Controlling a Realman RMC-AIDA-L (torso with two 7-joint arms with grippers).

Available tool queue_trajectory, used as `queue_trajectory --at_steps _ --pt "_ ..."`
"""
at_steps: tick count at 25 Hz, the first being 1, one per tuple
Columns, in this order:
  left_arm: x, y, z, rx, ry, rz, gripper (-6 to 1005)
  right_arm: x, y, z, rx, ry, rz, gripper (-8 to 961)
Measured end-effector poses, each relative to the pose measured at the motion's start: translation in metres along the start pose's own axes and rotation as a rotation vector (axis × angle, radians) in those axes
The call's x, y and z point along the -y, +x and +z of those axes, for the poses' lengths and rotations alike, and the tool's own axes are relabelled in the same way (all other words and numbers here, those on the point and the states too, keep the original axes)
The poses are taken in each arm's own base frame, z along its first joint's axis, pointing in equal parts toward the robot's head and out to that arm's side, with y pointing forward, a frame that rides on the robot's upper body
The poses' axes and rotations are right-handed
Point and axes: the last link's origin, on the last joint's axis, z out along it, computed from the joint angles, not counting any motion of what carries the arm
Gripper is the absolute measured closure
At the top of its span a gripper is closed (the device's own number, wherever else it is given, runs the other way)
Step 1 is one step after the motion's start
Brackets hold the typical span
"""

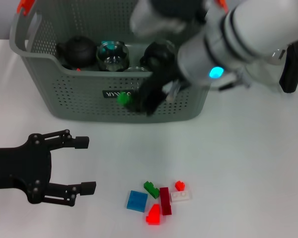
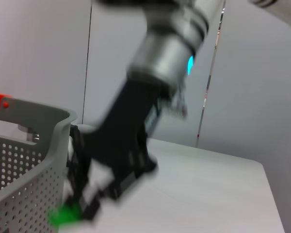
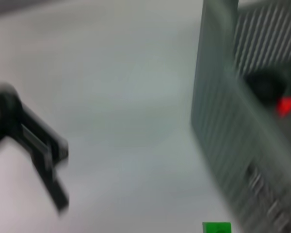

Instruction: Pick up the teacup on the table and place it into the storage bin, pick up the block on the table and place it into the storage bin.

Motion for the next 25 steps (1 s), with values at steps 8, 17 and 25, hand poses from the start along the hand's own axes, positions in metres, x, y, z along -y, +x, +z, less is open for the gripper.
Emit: queue_trajectory --at_steps 8,17,25 --pt "0.001 0.003 0.002 -0.010 -0.005 0.004 58 0.036 -0.044 -0.069 0.259 0.115 -0.017 749" --pt "0.005 0.009 0.009 -0.019 -0.022 0.020 58 0.084 -0.045 -0.042 0.248 0.234 0.083 719" --pt "0.007 0.010 0.010 -0.020 -0.023 0.024 58 0.088 -0.037 -0.042 0.260 0.264 0.051 559"
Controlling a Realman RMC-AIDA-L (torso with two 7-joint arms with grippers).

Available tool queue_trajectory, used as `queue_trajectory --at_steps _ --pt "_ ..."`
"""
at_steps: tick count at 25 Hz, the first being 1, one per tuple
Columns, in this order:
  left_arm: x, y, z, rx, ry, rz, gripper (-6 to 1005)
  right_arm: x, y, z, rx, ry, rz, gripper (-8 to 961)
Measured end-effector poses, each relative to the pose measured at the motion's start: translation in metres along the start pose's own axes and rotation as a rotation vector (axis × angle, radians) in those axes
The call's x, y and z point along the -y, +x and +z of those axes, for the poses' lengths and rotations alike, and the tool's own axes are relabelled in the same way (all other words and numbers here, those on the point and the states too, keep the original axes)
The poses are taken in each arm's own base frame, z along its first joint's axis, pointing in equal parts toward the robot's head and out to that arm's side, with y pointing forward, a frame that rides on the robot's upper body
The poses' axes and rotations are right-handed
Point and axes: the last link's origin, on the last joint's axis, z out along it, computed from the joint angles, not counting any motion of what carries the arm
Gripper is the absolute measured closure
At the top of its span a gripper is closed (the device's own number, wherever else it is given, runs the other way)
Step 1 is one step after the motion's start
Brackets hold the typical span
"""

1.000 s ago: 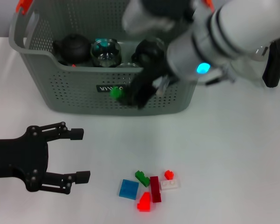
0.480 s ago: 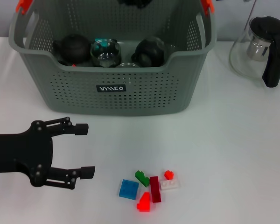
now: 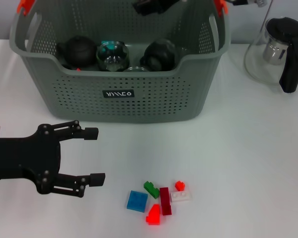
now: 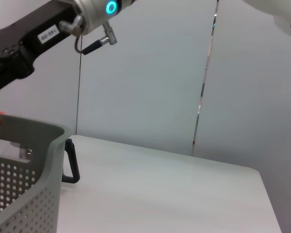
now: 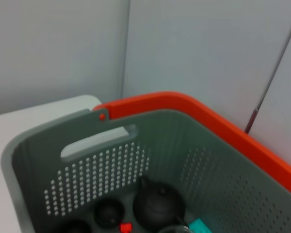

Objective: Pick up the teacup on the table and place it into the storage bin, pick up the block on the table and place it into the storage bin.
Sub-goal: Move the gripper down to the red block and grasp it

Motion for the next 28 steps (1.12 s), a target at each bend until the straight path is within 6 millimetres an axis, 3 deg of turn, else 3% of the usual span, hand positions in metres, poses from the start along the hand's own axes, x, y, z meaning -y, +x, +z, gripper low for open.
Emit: queue_trajectory --at_steps 6,12,20,28 --pt "0.000 0.000 -0.001 0.000 0.003 -0.001 59 -0.010 0.015 -0.025 0.053 -0.102 -0.042 327" --pt "0.000 0.000 0.000 0.000 0.002 -0.001 59 -0.022 0.056 -0.054 -0.045 -0.228 -0.129 64" --pt "0.000 -0.001 0.001 -0.008 0.002 -0.009 59 -0.052 0.111 -0.080 -0.263 -0.455 -0.136 22" --pt "0.000 -0.002 0.003 -0.012 0.006 -0.015 59 -0.067 0.143 -0.068 -0.422 -0.556 -0.108 22"
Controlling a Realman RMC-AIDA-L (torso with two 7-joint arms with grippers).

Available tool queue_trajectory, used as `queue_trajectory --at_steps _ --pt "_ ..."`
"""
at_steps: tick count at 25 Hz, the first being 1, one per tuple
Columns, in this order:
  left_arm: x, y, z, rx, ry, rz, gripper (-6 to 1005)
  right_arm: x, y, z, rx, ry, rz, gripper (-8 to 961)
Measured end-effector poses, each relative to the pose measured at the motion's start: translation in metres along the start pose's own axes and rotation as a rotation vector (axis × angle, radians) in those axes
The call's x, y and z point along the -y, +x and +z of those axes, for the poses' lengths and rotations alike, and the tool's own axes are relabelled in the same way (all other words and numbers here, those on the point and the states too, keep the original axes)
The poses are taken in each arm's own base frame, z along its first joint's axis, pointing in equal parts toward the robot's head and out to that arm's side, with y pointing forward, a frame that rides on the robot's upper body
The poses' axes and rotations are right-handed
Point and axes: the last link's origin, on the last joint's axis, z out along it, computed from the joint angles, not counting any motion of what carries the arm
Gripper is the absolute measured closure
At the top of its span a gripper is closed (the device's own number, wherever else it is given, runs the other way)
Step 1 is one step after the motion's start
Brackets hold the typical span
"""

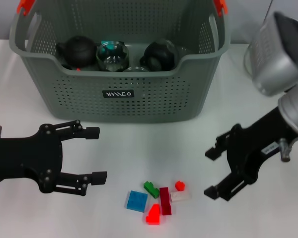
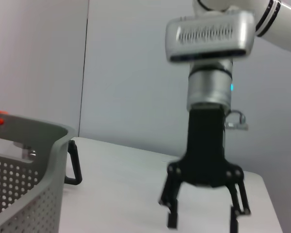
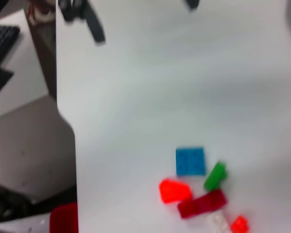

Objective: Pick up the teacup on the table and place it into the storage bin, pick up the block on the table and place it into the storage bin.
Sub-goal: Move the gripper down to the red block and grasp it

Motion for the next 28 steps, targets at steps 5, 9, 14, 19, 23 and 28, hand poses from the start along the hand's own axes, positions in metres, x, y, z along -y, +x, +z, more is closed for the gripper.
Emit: queue_trajectory --at_steps 5,9,14,19,23,28 --pt "0.002 -0.001 0.003 -0.006 0.000 -0.008 59 0.006 0.002 0.026 -0.087 -0.007 -0.003 22" --pt "0.002 0.000 0.004 -0.009 -0.004 -0.010 59 0.007 -0.001 0.041 -0.127 -0.003 -0.027 23" --pt "0.002 -0.001 0.004 -0.010 -0.005 -0.011 60 0.008 -0.005 0.054 -0.162 -0.002 -0.046 29" --pt "0.002 -0.001 0.004 -0.012 -0.006 -0.013 63 0.012 -0.010 0.069 -0.186 0.034 -0.072 26" --pt "0.003 -0.002 0.005 -0.012 0.000 -0.017 65 0.014 -0.016 0.082 -0.193 0.079 -0.113 25" --pt "0.003 -0.002 0.005 -0.011 0.002 -0.016 65 0.013 -0.020 0.093 -0.206 0.113 -0.163 26"
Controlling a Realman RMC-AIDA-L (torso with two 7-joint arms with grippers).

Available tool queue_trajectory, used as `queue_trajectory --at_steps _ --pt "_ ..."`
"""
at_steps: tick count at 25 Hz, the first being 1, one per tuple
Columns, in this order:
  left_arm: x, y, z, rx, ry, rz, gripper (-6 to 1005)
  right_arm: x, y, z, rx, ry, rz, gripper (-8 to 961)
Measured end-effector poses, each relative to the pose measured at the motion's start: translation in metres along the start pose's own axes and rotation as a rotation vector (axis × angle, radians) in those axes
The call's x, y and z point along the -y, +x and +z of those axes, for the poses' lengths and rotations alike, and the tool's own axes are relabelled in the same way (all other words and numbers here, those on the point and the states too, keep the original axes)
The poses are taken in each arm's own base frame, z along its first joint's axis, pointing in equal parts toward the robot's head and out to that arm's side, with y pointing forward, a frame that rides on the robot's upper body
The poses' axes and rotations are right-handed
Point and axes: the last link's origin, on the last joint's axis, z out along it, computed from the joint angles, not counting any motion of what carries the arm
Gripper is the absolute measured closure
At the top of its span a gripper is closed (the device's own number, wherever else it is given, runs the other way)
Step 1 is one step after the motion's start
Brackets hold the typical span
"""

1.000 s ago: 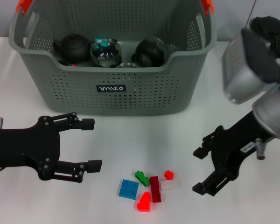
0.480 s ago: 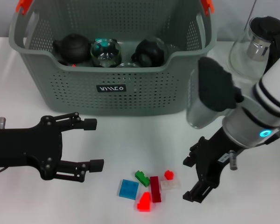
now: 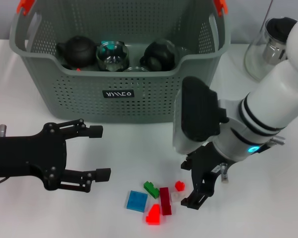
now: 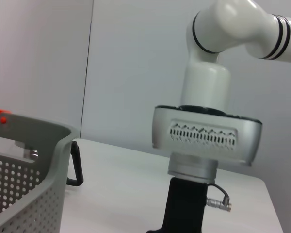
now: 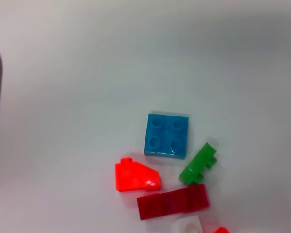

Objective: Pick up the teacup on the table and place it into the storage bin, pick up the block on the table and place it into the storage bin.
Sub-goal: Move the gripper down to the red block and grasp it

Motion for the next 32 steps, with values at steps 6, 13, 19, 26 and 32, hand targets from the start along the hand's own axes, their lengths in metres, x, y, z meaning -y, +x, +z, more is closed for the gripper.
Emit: queue_trajectory --at_steps 6,13,19,26,32 --pt "0.000 0.000 0.001 -0.002 0.000 0.000 65 -0.002 -0.006 0.006 -0.010 0.021 -0.026 26" --pt "0.000 0.000 0.001 -0.002 -0.001 0.000 65 -0.004 -0.008 0.012 -0.029 0.038 -0.052 25" --pt "-0.001 -0.002 0.001 -0.005 -0.003 -0.005 65 -0.003 -0.009 0.014 -0.047 0.073 -0.054 26" --pt "-0.002 -0.002 0.002 -0.009 -0.005 -0.008 65 -0.003 -0.014 0.016 -0.047 0.109 -0.071 26" --pt "-0.001 -0.002 0.002 -0.010 -0.004 -0.008 65 -0.001 -0.019 0.013 -0.025 0.128 -0.068 25"
